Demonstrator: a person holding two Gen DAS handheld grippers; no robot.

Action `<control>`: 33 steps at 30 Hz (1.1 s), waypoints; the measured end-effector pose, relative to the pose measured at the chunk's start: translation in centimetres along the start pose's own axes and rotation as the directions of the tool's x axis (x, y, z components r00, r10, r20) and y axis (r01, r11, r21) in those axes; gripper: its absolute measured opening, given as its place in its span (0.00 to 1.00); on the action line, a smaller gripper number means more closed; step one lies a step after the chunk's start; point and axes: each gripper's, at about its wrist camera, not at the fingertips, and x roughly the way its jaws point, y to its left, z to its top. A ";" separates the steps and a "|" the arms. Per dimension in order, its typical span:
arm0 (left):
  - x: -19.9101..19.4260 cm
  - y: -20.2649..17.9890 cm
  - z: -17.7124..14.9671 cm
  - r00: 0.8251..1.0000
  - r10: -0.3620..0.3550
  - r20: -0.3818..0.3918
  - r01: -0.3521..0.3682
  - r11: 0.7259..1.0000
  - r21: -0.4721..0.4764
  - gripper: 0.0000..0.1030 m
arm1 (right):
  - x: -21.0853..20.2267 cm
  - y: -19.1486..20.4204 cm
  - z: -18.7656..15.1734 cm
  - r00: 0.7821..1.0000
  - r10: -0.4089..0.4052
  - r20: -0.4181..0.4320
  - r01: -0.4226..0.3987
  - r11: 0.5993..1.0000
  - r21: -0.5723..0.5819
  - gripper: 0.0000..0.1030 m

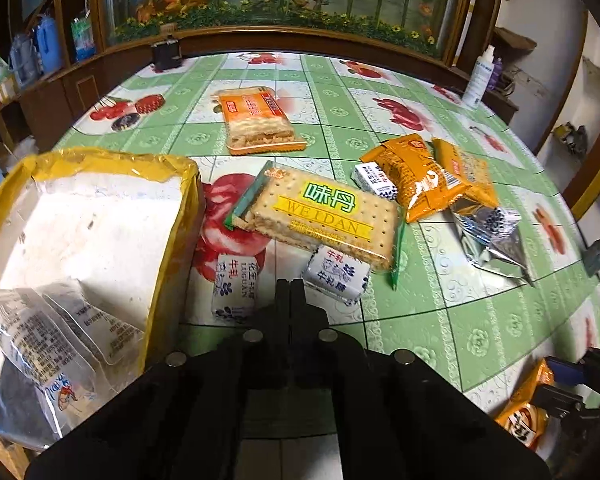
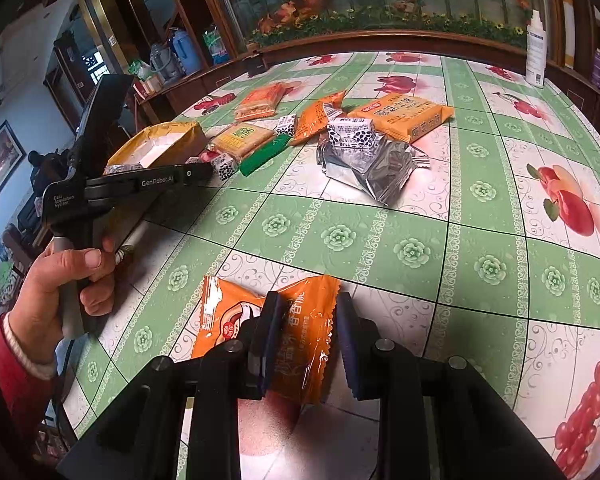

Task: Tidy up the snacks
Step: 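Grasp an orange snack bag with the right tool, then carry the orange bag into the tray and open the right tool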

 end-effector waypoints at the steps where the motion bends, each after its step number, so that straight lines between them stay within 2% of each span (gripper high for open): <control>1: -0.3 0.2 -0.2 1.000 -0.013 0.005 0.013 1.000 -0.003 0.00 | 0.0 0.0 0.0 1.000 -0.001 0.002 0.001 1.000 0.000 0.27; 4: -1.8 0.1 -1.2 0.998 -0.048 0.031 0.048 0.999 -0.001 0.00 | -0.3 0.0 -0.1 1.000 -0.003 0.013 0.003 1.000 -0.001 0.26; 9: -5.9 -0.9 -2.9 0.994 -0.066 0.085 0.066 0.998 -0.002 0.00 | -1.1 0.4 -0.1 0.999 0.011 0.032 -0.011 1.000 -0.001 0.22; 18: -11.7 -0.2 -5.0 0.988 -0.048 0.149 0.057 0.996 -0.061 0.00 | -2.8 1.6 -0.2 0.996 0.055 0.064 -0.054 0.998 -0.012 0.17; 25: -14.5 2.4 -6.1 0.982 0.004 0.188 0.020 0.992 -0.128 0.00 | -4.1 3.7 0.5 0.992 0.081 0.096 -0.078 0.996 -0.041 0.10; 26: -14.8 2.8 -6.3 0.981 0.013 0.195 0.014 0.990 -0.139 0.00 | -4.2 4.2 0.7 0.991 0.087 0.102 -0.083 0.995 -0.049 0.03; 33: -16.5 6.2 -7.5 0.973 0.066 0.221 -0.018 0.976 -0.215 0.00 | -4.2 8.3 2.4 0.985 0.131 0.110 -0.117 0.985 -0.127 0.02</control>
